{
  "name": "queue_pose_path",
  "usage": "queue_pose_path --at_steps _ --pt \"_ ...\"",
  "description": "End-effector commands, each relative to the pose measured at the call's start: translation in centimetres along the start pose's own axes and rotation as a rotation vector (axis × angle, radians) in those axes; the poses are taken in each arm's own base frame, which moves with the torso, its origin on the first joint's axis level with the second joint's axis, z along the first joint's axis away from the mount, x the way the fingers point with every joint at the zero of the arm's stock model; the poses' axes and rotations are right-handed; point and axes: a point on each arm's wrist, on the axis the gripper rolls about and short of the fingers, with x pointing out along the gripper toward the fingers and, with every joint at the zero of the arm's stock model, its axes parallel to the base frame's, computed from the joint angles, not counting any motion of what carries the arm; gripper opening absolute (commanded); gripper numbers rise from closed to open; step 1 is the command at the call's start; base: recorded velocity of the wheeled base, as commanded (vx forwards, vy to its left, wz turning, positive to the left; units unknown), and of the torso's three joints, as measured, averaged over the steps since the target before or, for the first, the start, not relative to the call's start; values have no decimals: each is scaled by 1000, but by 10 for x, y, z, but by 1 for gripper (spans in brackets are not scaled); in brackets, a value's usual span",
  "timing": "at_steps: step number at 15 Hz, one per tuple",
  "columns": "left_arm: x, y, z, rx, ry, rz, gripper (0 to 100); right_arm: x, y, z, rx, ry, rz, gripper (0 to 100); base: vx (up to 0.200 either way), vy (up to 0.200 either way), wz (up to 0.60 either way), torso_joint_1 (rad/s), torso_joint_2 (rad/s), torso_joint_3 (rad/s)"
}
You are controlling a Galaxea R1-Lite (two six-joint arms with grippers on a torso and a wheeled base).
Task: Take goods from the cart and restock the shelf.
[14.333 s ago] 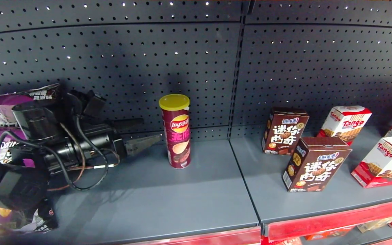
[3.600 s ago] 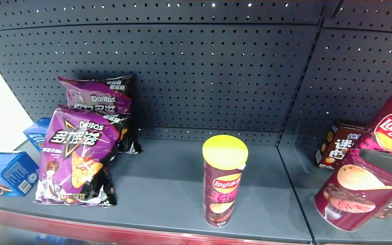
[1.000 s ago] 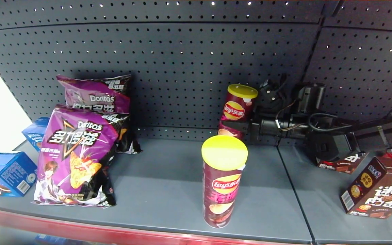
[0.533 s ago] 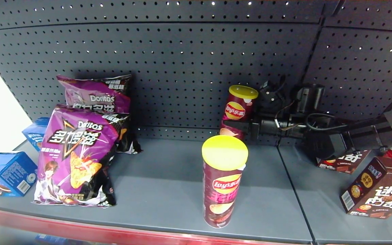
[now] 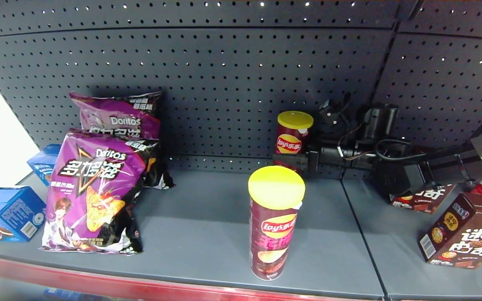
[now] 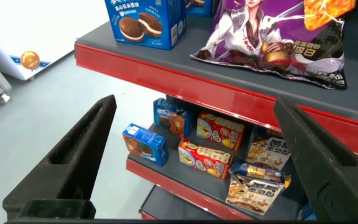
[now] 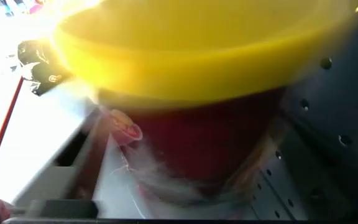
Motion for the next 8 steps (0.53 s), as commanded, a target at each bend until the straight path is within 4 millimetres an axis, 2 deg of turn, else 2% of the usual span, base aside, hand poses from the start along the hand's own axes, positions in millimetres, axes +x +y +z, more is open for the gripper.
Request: queue_pose_path --at_steps 1,8 --pt "0 0 0 0 0 1 100 -5 5 10 -13 -12 -2 100 0 0 0 0 0 0" --pt "0 0 0 0 0 1 100 -36 39 23 4 6 0 100 0 0 0 0 0 0"
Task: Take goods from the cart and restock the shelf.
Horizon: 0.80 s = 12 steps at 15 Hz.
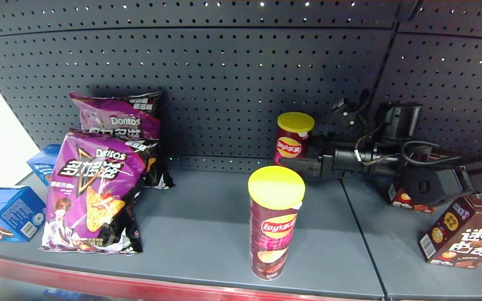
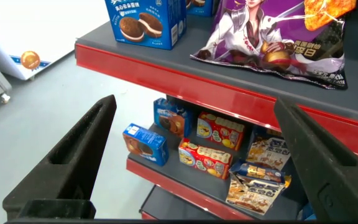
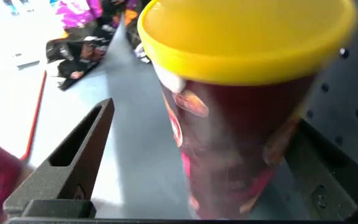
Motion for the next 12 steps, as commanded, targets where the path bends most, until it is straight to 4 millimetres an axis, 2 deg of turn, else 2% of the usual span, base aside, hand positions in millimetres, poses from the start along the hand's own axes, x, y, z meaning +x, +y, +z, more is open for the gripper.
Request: queue_pose_path --at_steps 1,5,8,12 --pt "0 0 0 0 0 1 100 -18 18 14 -30 -15 0 100 0 0 0 0 0 0" --pt "0 0 0 0 0 1 100 -41 36 23 -46 -19 -17 100 0 0 0 0 0 0" --pt "0 0 0 0 0 1 100 -54 36 17 -31 -2 -44 100 0 0 0 0 0 0" --pt "0 0 0 0 0 1 100 -51 36 16 -26 2 -38 100 0 0 0 0 0 0"
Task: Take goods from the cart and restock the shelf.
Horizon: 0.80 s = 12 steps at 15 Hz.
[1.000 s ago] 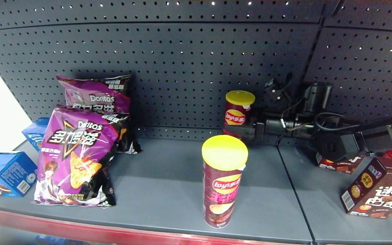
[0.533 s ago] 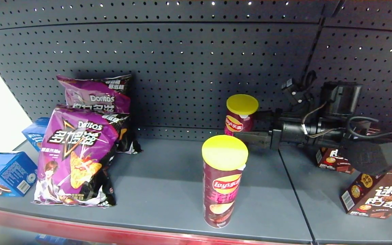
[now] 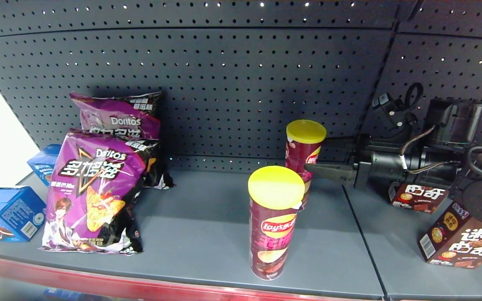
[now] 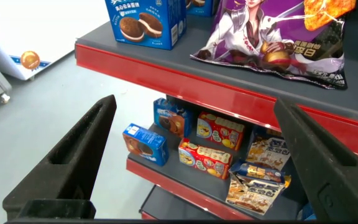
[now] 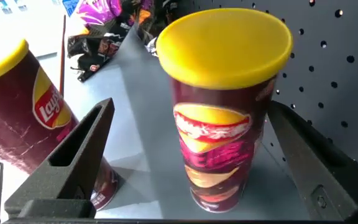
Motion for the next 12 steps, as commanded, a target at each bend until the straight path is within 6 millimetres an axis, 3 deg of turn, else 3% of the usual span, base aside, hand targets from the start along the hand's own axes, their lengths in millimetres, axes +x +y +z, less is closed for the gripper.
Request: queue_pose_path --at_steps 1,12 --pt "0 0 0 0 0 1 100 1 1 1 -3 -3 5 100 0 0 0 0 0 0" --pt "0 0 0 0 0 1 100 2 -21 -35 -41 93 -92 100 0 0 0 0 0 0"
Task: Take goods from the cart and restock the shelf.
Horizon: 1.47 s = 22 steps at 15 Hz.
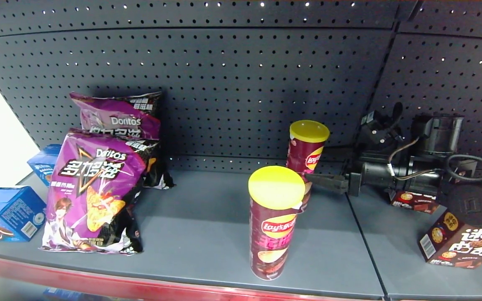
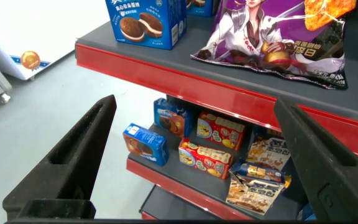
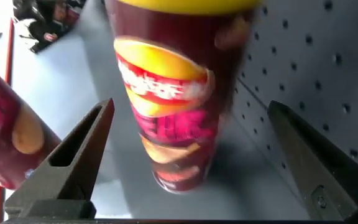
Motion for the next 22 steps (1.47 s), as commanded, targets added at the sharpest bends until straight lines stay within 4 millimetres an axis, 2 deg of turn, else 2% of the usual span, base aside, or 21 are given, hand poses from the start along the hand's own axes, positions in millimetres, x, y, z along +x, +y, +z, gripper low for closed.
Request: queue_pose_path --at_steps 1,5,9,13,22 --pt "0 0 0 -1 0 0 100 0 -3 -9 11 21 -5 100 0 0 0 0 0 0" --pt "0 0 0 -1 0 0 100 -11 -9 -20 -17 95 -25 100 0 0 0 0 0 0" --pt "0 0 0 -1 0 0 100 -14 -11 -21 -31 127 -55 100 0 0 0 0 0 0" --pt "0 0 0 -1 0 0 100 -11 -10 -11 -49 115 -79 100 0 0 0 0 0 0" --pt "0 0 0 -1 0 0 100 0 12 18 -71 59 -13 100 0 0 0 0 0 0"
